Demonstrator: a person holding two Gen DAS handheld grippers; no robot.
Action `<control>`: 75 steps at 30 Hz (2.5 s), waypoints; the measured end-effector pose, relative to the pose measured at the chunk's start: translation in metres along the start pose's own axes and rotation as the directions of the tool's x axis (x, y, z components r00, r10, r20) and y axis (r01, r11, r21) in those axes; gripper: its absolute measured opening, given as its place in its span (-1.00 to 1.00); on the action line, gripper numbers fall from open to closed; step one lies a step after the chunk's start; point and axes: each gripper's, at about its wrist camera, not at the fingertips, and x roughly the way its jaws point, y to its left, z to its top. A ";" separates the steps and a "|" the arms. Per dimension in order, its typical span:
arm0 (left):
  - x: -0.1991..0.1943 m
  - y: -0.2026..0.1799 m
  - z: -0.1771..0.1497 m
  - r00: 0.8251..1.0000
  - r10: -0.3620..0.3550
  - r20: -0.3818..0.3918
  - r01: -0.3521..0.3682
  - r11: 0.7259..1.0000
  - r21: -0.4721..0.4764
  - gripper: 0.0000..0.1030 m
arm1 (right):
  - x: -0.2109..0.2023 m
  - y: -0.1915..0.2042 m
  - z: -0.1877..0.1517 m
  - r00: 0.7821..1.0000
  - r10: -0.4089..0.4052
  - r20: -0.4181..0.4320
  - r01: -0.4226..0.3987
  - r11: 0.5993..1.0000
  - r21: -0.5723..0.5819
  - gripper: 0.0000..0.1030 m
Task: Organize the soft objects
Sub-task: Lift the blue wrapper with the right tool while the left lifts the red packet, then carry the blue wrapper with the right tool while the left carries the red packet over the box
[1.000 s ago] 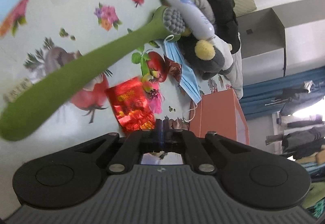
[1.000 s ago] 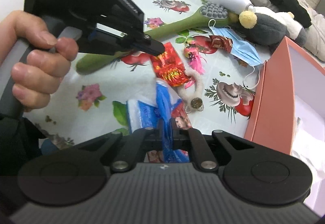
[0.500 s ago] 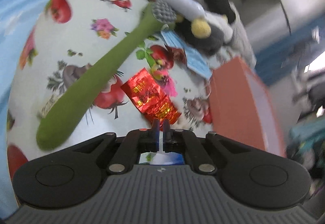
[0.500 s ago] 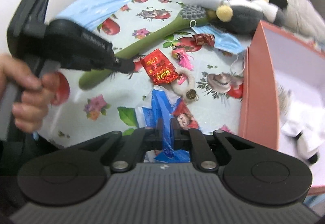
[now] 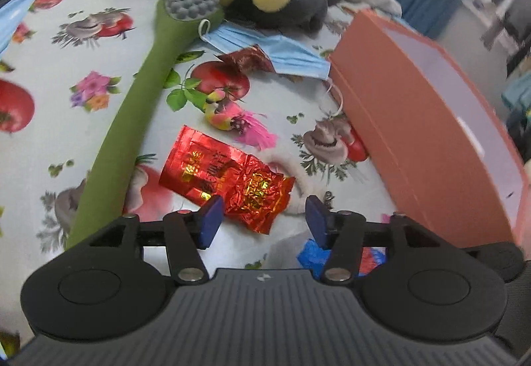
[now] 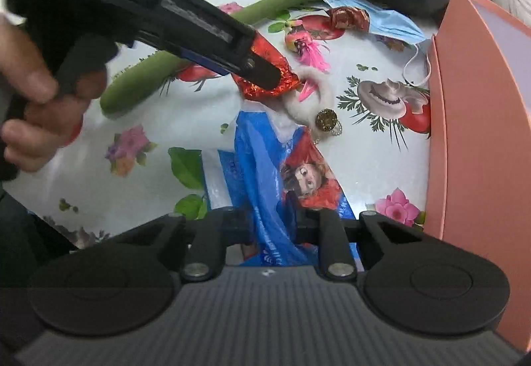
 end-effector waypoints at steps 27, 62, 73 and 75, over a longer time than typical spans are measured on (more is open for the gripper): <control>0.007 -0.019 -0.013 0.993 0.115 0.019 -0.117 0.983 0.139 -0.30 | -0.032 -0.011 -0.014 0.996 -0.062 0.060 0.053 0.988 0.143 -0.80; -0.215 -0.107 -0.061 0.958 -0.003 0.288 0.027 0.996 -0.081 -0.30 | -0.193 0.010 -0.007 0.905 -0.191 0.380 0.092 0.960 0.263 -0.80; -0.199 -0.168 -0.049 0.960 -0.122 0.254 0.124 0.992 0.010 -0.30 | -0.233 -0.026 -0.042 0.880 -0.284 0.381 0.135 0.919 0.371 -0.80; -0.191 -0.179 -0.044 0.960 -0.147 0.238 0.145 0.989 0.025 -0.30 | -0.235 -0.034 -0.048 0.877 -0.305 0.372 0.150 0.908 0.391 -0.80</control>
